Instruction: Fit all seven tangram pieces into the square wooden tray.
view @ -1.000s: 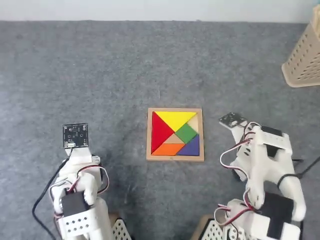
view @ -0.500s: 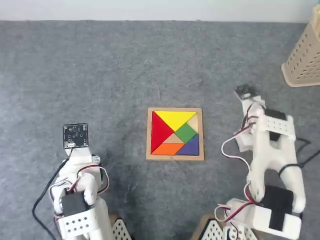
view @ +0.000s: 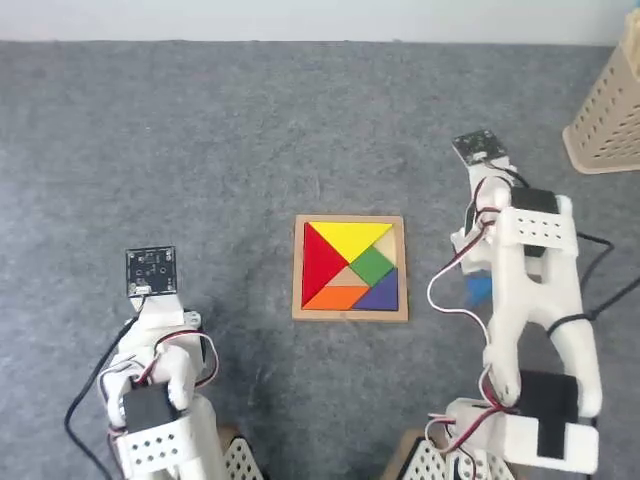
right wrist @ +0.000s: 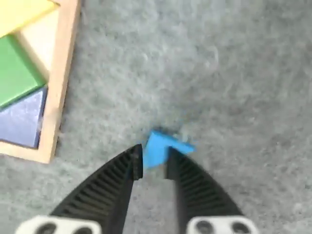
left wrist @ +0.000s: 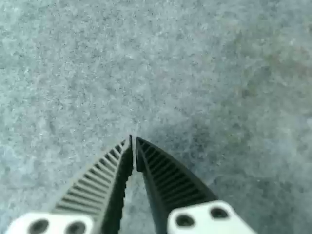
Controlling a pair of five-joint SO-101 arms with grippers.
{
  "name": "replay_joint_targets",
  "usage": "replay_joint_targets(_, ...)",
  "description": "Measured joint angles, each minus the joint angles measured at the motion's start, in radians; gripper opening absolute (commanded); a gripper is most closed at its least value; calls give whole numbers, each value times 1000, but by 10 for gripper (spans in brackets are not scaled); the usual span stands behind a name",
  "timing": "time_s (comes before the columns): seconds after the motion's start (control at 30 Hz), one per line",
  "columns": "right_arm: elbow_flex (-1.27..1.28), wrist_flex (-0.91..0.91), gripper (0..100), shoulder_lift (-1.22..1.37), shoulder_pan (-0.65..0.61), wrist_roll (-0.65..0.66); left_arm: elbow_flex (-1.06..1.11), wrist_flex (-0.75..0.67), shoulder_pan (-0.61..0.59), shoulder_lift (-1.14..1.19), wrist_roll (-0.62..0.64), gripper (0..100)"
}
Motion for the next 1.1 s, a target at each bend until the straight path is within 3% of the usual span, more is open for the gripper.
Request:
replay_joint_targets(0.13, -41, 75, 184, 143, -2, 81, 0, 0, 0, 0, 0, 13)
replay_joint_targets(0.33, -155, 58, 188, 417, 38, -160, 0, 0, 0, 0, 0, 13)
replay_joint_targets(0.7, -167, 9, 176, 428, 35, -411, 0, 0, 0, 0, 0, 13)
replay_joint_targets(1.1, -172, 17, 9, 425, 29, -514, 0, 0, 0, 0, 0, 13)
